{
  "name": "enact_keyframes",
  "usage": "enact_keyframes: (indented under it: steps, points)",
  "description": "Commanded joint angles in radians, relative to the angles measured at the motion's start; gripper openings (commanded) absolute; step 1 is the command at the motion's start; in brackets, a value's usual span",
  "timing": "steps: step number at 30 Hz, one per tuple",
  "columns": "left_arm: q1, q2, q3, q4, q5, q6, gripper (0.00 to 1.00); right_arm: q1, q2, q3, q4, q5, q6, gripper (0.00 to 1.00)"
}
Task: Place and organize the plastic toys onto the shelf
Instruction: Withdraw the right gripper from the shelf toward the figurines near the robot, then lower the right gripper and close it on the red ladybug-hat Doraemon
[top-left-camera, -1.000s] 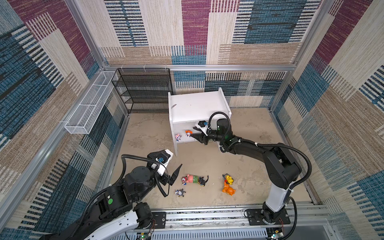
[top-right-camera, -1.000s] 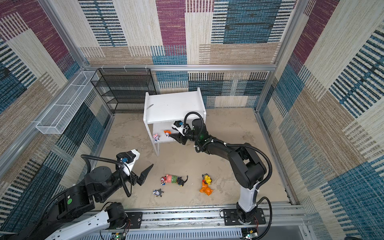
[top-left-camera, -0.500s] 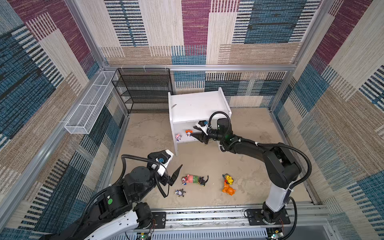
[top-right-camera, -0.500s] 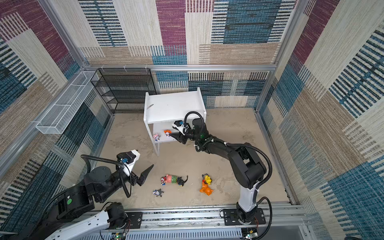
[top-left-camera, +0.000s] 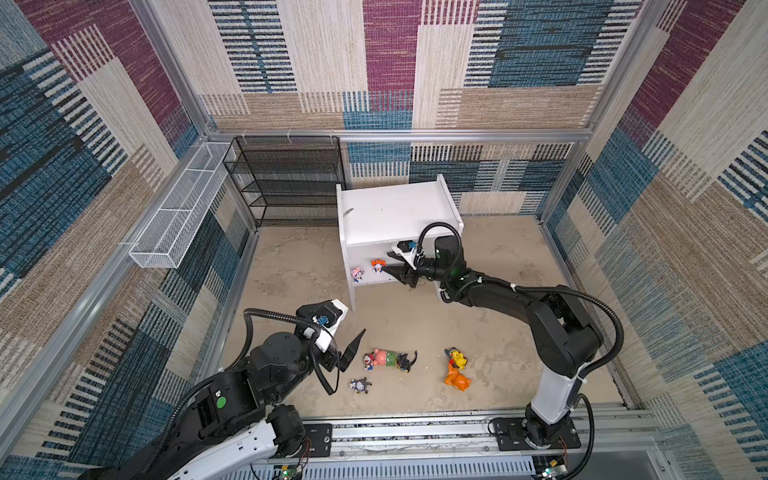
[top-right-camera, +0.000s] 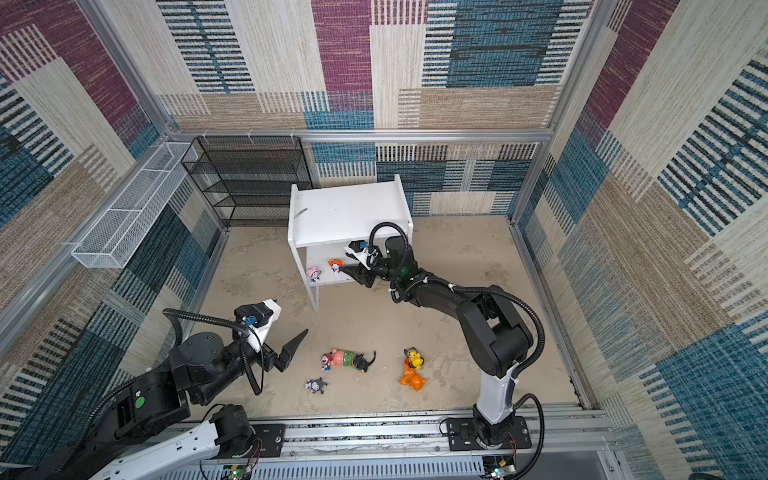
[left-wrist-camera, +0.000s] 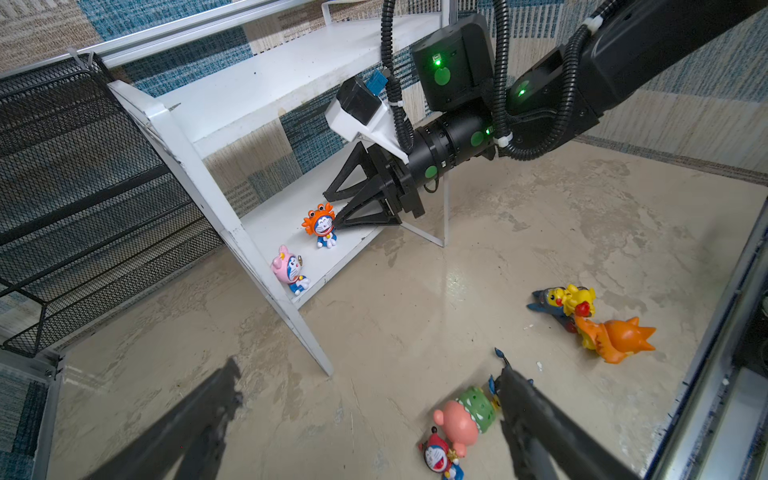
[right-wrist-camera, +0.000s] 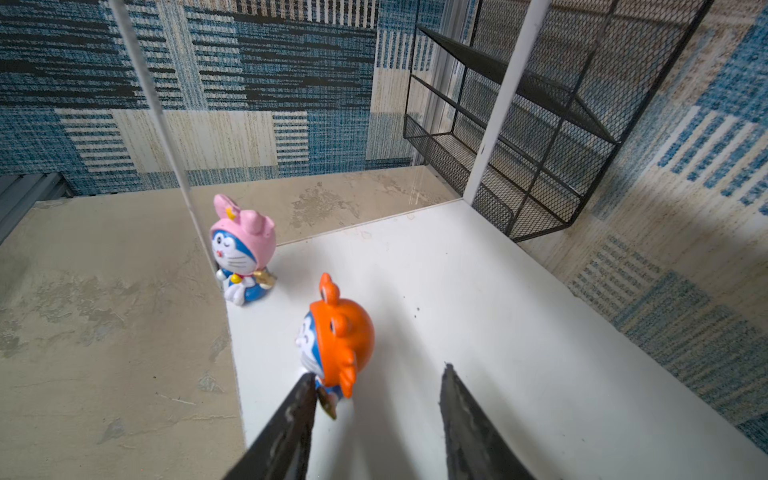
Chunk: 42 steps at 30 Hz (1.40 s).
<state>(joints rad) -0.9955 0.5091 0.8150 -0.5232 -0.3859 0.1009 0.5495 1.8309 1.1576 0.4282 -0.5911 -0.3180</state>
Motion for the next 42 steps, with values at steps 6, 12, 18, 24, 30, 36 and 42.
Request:
enact_keyframes:
  steps: [6,12,18,24,30,36,42]
  points:
    - [0.001,0.000,-0.002,0.035,0.005,0.003,0.99,-0.002,-0.028,-0.018,0.022,-0.046,0.010,0.50]
    - [0.001,0.003,-0.002,0.033,0.004,0.000,0.99,-0.002,-0.066,-0.046,0.022,-0.059,0.017,0.51]
    - [0.001,0.020,-0.002,0.034,0.005,-0.018,0.99,-0.002,-0.153,-0.130,0.050,-0.065,0.035,0.55]
    - [0.001,0.037,0.005,0.000,-0.007,-0.059,0.99,0.028,-0.278,-0.232,0.027,-0.064,0.031,0.60]
    - [0.001,0.020,0.025,-0.125,-0.137,-0.163,0.99,0.155,-0.430,-0.363,-0.076,0.021,0.024,0.71]
    - [0.000,-0.045,0.018,-0.276,-0.272,-0.305,0.99,0.352,-0.505,-0.524,-0.107,0.096,0.126,0.69]
    - [0.000,-0.121,-0.003,-0.256,-0.247,-0.309,0.99,0.556,-0.489,-0.608,-0.078,0.153,0.289,0.49]
